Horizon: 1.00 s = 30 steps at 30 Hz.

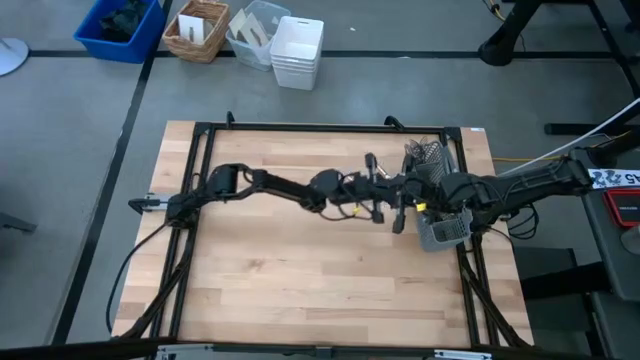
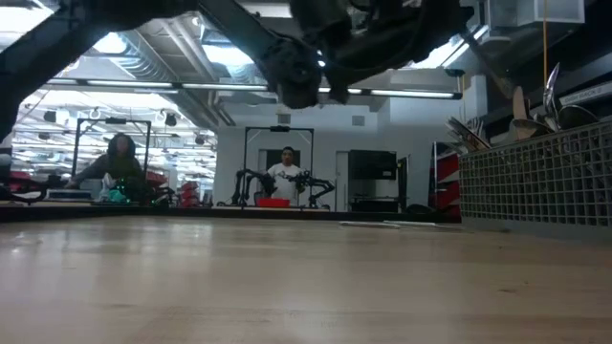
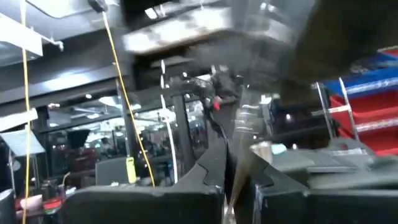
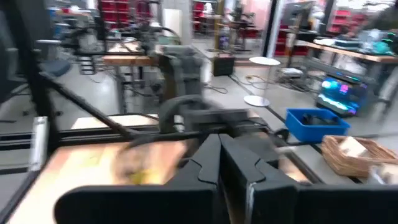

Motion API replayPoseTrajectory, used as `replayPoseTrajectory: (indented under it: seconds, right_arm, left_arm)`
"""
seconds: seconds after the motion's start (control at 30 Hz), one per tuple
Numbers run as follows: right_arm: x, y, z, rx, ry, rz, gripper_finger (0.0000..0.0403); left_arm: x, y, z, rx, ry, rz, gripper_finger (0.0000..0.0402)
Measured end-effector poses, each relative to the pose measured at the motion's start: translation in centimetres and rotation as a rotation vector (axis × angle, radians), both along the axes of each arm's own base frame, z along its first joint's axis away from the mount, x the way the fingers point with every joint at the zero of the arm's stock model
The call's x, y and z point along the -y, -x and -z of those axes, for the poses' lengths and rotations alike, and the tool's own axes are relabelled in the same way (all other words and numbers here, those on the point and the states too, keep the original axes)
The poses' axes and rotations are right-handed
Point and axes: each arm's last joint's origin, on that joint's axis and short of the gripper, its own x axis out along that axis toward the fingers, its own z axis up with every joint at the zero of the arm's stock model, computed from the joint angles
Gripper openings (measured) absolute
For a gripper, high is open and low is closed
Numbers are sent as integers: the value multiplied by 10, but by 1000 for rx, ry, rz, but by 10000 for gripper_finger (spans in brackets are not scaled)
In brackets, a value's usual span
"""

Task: Sort silverware
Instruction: Put the bottom knife into the middle section of the utensil holder

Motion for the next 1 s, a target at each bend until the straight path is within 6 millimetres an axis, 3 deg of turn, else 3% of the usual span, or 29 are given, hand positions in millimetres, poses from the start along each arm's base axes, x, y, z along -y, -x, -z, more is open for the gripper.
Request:
replayPoseTrajectory:
  seconds: [0.13,0.3,0.73,1.0]
  right_arm:
    - [0,3,-2,10,-4,-25,12]
    - [0,4,-3,15,-6,-42,12]
    - [-1,4,-2,6,-4,-48,12]
    - [-1,4,-2,-1,-2,-47,12]
  left_arm:
    - [-21,-15,-11,-32,-12,3,0]
    - [-39,-27,-3,-180,17,-9,0]
    - [-49,-53,22,-115,45,15,0]
    - [-55,-59,26,-193,44,-11,0]
